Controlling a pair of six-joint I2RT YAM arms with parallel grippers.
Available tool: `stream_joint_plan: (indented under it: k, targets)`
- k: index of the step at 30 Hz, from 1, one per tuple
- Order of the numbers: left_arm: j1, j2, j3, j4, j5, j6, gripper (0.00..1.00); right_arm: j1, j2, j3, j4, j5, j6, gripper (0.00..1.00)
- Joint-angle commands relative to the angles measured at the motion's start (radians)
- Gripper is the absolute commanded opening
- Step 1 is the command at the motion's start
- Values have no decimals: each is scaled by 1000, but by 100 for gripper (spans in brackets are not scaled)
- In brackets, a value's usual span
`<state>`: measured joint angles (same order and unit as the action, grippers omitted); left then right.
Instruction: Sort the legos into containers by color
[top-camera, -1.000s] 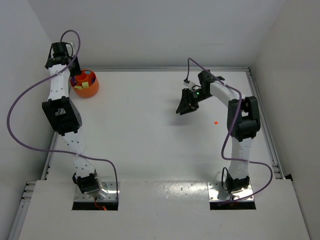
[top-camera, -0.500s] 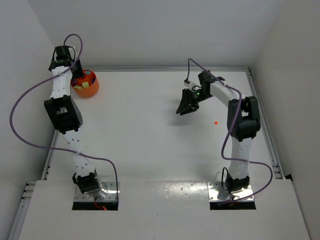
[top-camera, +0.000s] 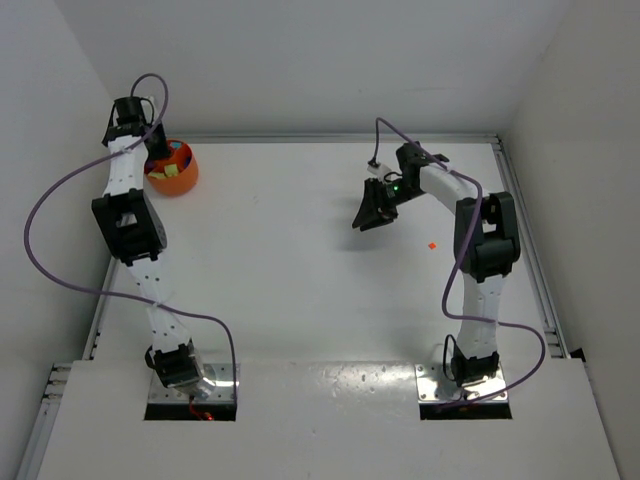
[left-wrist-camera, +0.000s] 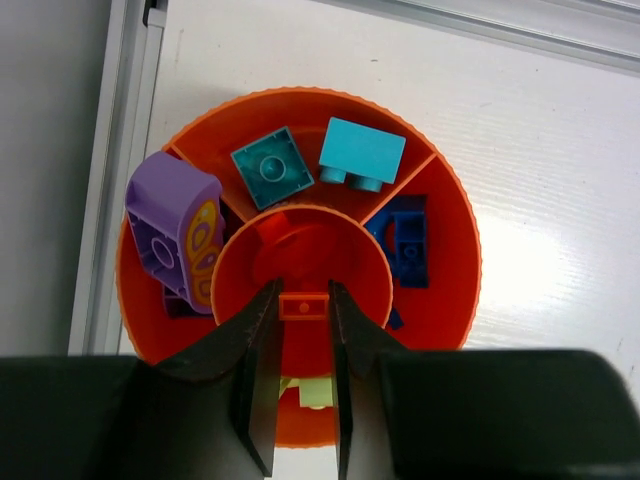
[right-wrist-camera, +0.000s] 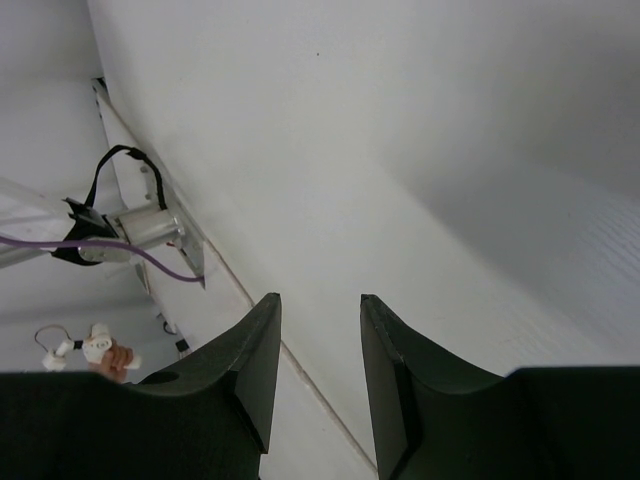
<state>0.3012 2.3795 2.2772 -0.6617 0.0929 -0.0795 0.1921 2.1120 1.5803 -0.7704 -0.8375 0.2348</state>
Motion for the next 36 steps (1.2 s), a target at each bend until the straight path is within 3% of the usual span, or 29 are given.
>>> stream_joint_plan:
  k: [1, 10, 18, 31, 36]
  targets:
    - [6, 3, 41, 22, -2, -9, 27, 3, 11, 1, 19, -6, -12, 38]
    - [6, 12, 59, 22, -2, -9, 38, 3, 20, 1, 19, -6, -12, 38]
    - [6, -22, 59, 40, 7, -9, 38, 3, 20, 1, 19, -6, -12, 38]
    - [-48, -200, 47, 97, 4, 23, 29, 3, -20, 1, 28, 12, -3, 38]
    - [-48, -376, -112, 97, 152, 14, 24, -9, -108, -43, 28, 153, -35, 35]
